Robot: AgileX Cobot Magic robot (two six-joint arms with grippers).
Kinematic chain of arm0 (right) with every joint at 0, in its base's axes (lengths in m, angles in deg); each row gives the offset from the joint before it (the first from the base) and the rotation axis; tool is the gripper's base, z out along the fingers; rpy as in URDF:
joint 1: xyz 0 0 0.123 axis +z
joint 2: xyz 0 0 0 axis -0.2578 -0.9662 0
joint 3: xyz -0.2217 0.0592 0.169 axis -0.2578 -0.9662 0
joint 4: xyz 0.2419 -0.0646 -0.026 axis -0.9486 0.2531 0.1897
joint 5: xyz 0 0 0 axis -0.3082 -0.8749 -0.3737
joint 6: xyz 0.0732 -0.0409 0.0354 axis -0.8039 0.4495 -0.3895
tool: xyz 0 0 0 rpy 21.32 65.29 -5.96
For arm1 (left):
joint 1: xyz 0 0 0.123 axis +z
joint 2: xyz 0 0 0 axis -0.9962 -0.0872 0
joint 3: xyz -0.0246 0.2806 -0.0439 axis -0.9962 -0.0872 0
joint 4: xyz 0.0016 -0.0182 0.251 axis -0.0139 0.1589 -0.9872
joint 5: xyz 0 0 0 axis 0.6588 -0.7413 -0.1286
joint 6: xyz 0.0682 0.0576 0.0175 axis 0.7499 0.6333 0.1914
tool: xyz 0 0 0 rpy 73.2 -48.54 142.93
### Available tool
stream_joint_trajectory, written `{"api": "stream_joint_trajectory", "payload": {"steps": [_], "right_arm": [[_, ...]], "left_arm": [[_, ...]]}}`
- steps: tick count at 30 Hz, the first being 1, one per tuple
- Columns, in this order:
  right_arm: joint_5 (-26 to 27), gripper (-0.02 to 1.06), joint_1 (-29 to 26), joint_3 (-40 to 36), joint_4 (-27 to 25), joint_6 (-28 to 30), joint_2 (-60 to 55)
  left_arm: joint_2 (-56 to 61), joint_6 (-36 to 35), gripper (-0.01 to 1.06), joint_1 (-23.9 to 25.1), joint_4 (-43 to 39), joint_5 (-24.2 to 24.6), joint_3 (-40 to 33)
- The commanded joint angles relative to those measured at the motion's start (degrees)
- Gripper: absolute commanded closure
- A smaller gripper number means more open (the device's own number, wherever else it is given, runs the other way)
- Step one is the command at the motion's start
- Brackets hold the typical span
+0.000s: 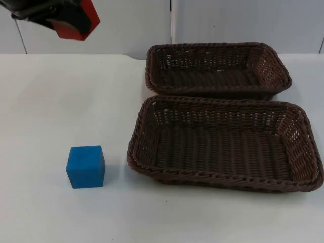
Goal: Pick up one cube with the left hand and place it into the upper basket. Pick up one cube with the right hand and place it into the lower basket.
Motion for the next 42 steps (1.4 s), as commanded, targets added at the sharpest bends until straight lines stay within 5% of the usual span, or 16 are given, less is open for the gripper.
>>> {"api": "stream_joint_trajectory", "payload": {"steps": [1,34,42], "right_arm": [[0.4,-0.01,-0.4,-0.2,0.1,0.1,0.2],[0.4,-0.01,-0.4,-0.2,0.1,0.1,0.2],[0.4,-0.01,-0.4,-0.2,0.1,0.1,0.2]], "left_arm": [[0.9,-0.5,1.05,-0.2,0.8,0.5,0.2],[-0.5,-0.5,1.05,-0.5,6.2,-0.5,0.2],[-2.3,-0.5,1.05,-3.5,6.6,-5.9,0.2]]}}
